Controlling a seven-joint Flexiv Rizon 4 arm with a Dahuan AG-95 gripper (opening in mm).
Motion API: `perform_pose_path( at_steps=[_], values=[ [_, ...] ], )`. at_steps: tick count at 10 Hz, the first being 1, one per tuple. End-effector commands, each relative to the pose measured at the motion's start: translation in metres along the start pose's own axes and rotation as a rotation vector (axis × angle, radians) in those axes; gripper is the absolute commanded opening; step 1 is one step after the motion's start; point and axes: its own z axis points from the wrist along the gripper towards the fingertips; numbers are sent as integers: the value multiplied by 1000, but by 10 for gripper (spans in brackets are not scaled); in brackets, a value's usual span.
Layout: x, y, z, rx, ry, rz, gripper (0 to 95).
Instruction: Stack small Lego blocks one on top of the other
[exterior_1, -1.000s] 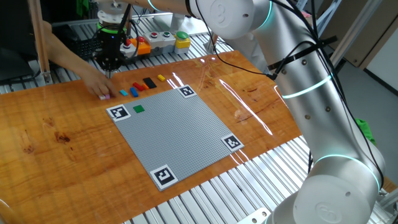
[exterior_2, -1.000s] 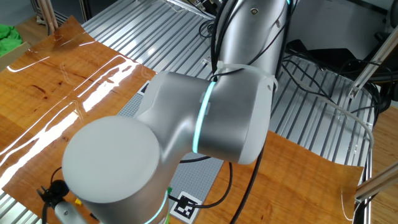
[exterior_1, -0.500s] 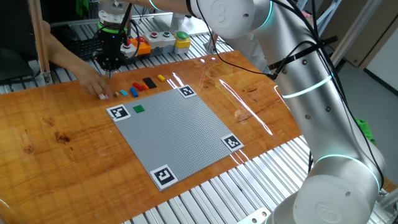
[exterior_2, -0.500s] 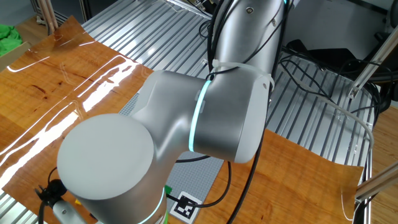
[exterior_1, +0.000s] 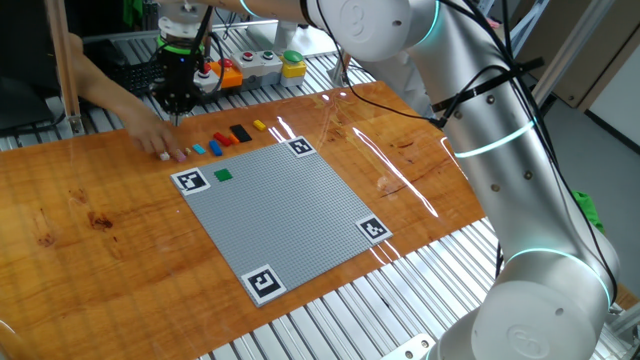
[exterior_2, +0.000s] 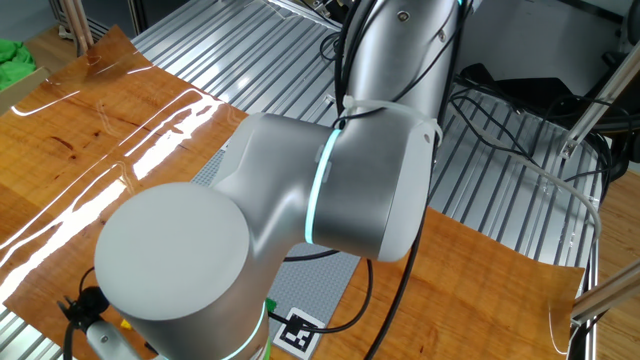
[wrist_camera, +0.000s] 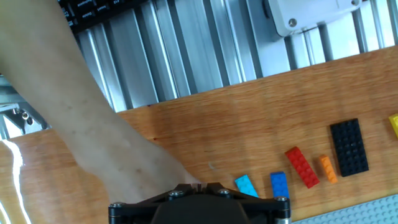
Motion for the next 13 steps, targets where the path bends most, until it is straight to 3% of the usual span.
perform_pose_path(
  at_steps=[1, 6, 9, 10, 11, 13],
  values=[
    [0, 0, 0, 2, 4, -7, 0],
    [-1, -2, 0, 25, 11, -97, 0],
    [-3, -6, 4, 29, 49, -158, 0],
    [-4, -8, 5, 33, 49, -170, 0],
    [-5, -11, 7, 39, 51, -196, 190],
    [-7, -15, 11, 51, 59, -233, 190]
  ],
)
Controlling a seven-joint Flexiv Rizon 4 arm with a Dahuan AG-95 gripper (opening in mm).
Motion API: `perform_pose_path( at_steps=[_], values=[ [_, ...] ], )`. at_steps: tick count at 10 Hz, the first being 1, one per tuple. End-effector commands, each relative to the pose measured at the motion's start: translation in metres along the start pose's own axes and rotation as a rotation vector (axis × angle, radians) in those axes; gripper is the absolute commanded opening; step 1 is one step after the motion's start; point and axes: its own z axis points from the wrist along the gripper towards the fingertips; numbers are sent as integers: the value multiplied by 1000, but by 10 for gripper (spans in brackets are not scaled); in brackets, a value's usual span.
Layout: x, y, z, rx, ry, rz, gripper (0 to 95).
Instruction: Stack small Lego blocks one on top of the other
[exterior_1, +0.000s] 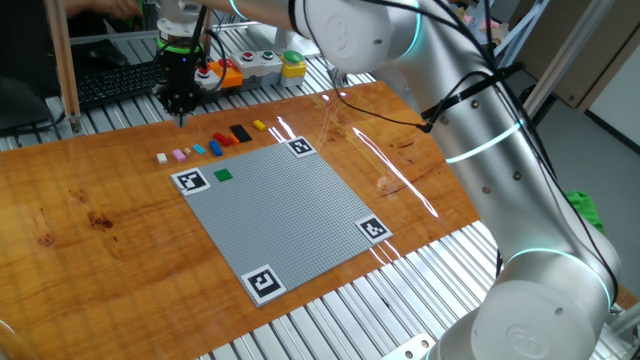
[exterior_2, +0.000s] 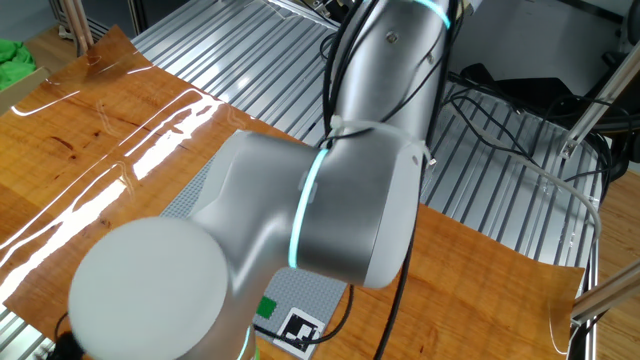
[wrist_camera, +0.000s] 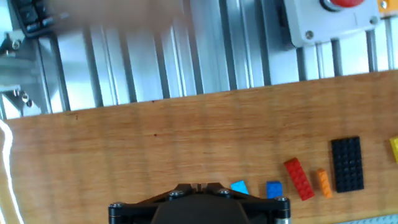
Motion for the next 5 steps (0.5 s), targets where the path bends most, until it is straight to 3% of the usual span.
perform_pose_path(
  at_steps=[1, 2, 3, 5],
  values=[
    [1, -4, 3, 17, -1, -29, 190],
    [1, -4, 3, 21, -1, -33, 190],
    [1, -4, 3, 39, -2, -43, 380],
    [1, -4, 3, 45, -8, -61, 380]
  ],
)
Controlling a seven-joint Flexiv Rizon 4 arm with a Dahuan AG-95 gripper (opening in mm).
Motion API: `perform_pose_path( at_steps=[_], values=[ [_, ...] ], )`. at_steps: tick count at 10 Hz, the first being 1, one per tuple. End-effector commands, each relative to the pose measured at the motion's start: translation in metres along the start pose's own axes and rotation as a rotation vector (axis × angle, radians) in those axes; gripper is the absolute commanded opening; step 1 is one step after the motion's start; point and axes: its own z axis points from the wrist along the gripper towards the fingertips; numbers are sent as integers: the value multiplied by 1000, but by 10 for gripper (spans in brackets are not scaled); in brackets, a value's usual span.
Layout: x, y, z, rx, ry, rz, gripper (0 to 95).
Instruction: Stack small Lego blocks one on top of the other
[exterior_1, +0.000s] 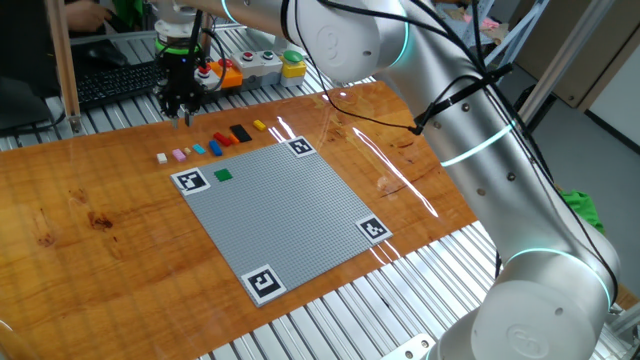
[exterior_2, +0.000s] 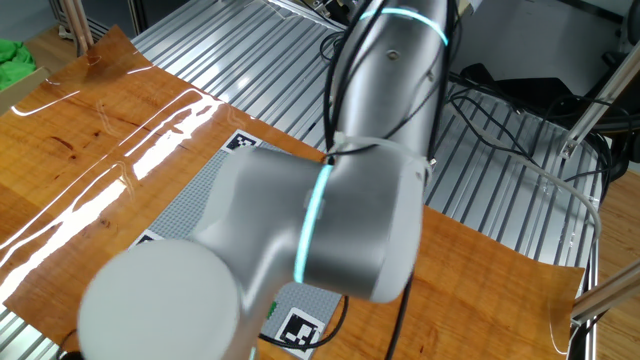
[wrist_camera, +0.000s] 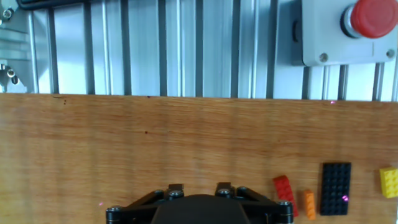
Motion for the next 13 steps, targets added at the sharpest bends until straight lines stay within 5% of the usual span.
perform_pose_path(
  at_steps=[1, 2, 3, 12, 13],
  values=[
    [2, -1, 0, -8, -9, -15, 380],
    [2, -1, 0, -16, -16, -25, 380],
    [2, -1, 0, -18, -16, -21, 190],
    [2, -1, 1, -37, -14, 60, 190],
    [2, -1, 1, -39, -34, 98, 190]
  ],
)
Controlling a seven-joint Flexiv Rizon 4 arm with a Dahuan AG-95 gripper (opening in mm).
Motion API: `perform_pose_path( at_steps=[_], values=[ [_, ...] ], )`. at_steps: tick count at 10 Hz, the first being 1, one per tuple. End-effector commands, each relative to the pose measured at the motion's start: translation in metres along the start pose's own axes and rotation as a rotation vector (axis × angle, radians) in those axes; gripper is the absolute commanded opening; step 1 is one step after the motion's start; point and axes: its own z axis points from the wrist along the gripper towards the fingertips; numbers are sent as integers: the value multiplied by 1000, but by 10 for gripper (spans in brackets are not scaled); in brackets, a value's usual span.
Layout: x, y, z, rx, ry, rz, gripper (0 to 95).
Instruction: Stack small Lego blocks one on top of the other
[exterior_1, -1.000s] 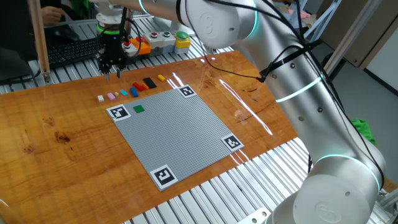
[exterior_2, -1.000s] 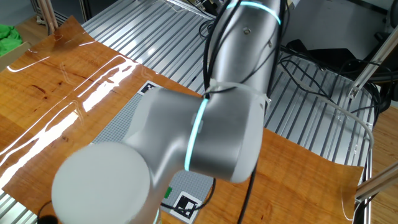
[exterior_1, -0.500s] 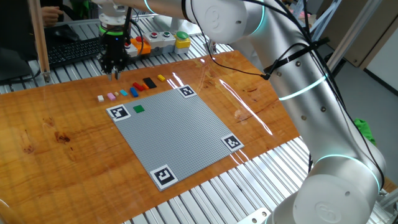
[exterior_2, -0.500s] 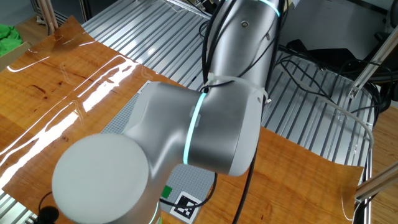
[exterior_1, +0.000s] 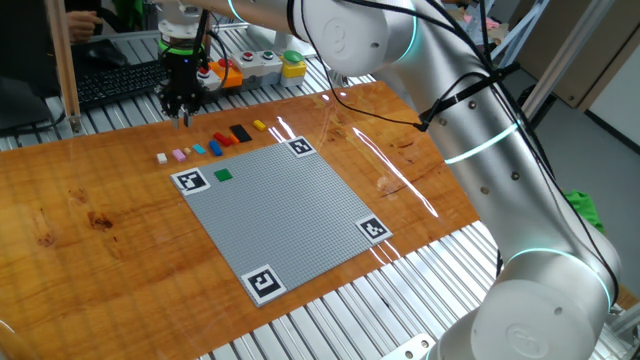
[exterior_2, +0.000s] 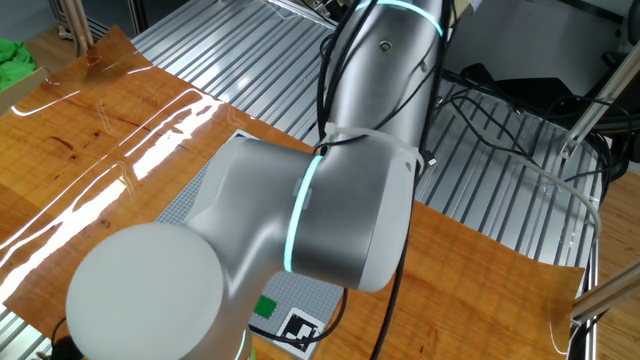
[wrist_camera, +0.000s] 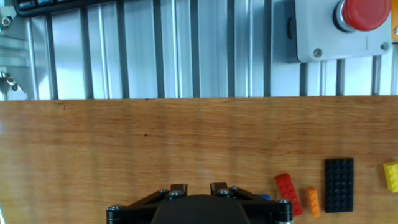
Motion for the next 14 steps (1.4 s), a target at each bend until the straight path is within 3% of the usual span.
perform_pose_path(
  at_steps=[1, 3, 6, 9, 14],
  values=[
    [2, -1, 1, -11, -37, 69, 190],
    [2, -1, 1, -28, -48, 99, 190],
    [2, -1, 1, -24, -102, 122, 190],
    [2, -1, 1, -25, -106, 100, 190],
    [1, -3, 0, -7, -105, -22, 190]
  ],
)
